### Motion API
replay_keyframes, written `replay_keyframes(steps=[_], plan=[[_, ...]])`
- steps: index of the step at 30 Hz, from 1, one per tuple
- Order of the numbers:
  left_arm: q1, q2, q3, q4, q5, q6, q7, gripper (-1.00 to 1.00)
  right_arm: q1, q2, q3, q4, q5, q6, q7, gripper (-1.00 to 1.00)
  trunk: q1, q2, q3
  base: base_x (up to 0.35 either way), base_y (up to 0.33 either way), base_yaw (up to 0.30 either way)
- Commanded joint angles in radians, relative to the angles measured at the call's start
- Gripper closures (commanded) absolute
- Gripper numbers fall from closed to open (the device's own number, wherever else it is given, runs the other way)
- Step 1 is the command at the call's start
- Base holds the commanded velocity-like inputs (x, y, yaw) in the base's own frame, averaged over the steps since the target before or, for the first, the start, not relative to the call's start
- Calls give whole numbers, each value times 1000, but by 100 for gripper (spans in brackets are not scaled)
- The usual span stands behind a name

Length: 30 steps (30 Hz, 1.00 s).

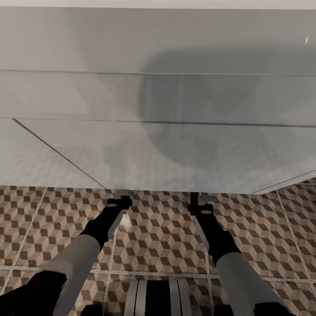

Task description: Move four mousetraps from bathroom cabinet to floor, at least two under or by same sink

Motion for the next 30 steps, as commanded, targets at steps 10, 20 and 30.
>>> replay_keyframes(steps=[10, 20, 30], plan=[[0, 1, -6, -2, 2, 6, 9, 100, -38, 0, -1, 75, 9, -31, -1, 100, 0, 0, -1, 0, 0, 0], [0, 0, -6, -2, 2, 6, 9, 100, -49, 0, -2, 97, 8, -47, -1, 100, 0, 0, -1, 0, 0, 0], [0, 0, -6, -2, 1, 6, 8, 100, -55, -1, -5, 119, 8, -62, -1, 100, 0, 0, -1, 0, 0, 0]])
